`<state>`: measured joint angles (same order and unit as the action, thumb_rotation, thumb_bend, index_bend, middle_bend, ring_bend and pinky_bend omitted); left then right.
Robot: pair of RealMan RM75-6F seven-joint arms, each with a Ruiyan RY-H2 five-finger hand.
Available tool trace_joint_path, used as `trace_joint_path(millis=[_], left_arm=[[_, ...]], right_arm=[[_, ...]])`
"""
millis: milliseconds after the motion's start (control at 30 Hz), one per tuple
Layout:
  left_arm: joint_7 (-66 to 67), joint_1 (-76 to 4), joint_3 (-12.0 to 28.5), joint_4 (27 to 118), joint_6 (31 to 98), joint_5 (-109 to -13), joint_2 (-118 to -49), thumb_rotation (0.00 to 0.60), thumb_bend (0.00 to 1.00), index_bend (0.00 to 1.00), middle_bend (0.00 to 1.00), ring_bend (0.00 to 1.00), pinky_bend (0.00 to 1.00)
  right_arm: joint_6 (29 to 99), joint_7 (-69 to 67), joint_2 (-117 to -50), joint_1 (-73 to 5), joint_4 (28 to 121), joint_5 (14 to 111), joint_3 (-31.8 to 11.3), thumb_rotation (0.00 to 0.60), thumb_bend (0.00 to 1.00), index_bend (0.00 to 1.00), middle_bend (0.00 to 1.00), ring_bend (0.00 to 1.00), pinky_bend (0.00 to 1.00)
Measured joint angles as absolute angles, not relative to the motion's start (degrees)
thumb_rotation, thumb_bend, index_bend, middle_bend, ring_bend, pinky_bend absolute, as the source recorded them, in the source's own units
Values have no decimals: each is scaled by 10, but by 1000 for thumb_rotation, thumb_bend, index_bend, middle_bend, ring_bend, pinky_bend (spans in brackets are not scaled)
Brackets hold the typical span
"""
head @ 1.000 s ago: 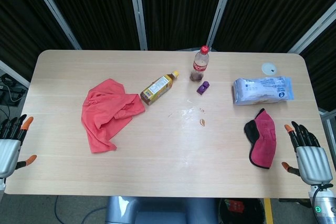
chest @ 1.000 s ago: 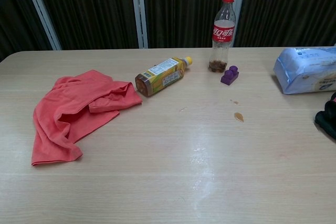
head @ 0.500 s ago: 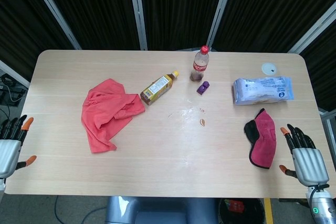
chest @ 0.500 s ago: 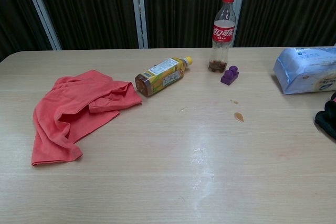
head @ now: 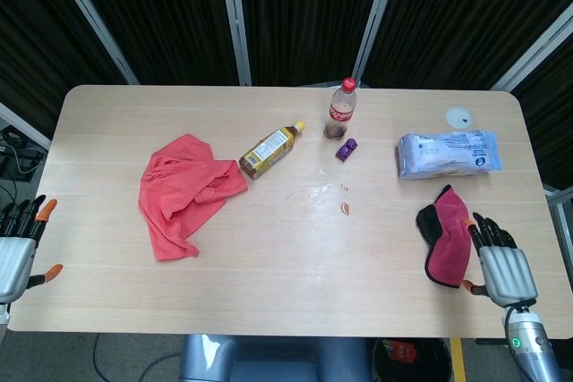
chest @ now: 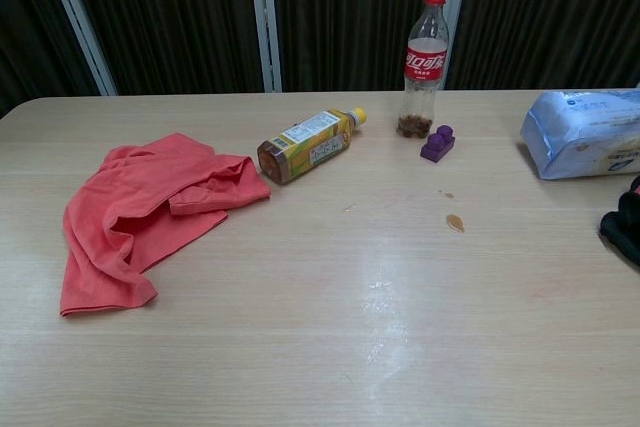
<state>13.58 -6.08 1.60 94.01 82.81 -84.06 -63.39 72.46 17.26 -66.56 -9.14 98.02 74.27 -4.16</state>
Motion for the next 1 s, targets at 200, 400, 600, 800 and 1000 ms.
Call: trace_joint_path(millis=[200, 400, 600, 800, 1000], left_arm=[[129, -61, 16, 941, 827, -838, -633, 600, 0, 0, 0, 0, 0], [124, -63, 15, 941, 819, -837, -632, 600, 0, 0, 0, 0, 0], [120, -68, 13, 936, 810, -839, -634, 600, 0, 0, 0, 0, 0], [119, -73, 13, 934, 800, -836, -636, 600, 0, 0, 0, 0, 0], [117, -71, 12, 934, 807, -841, -635, 600, 0, 0, 0, 0, 0]], right_arm=[[700, 223, -722, -120, 952, 651, -73, 600, 0, 119, 0, 0, 150], [676, 250, -776, -146, 884, 572, -99, 600, 0, 139, 0, 0, 150], [643, 253, -810, -164, 819, 511, -113, 600, 0, 149, 3, 0, 150], [607, 249, -842, -182, 762, 487, -116, 600, 0, 152, 6, 0, 150], [590, 243, -873, -196, 717, 481, -115, 600, 4, 171, 25, 0, 150]])
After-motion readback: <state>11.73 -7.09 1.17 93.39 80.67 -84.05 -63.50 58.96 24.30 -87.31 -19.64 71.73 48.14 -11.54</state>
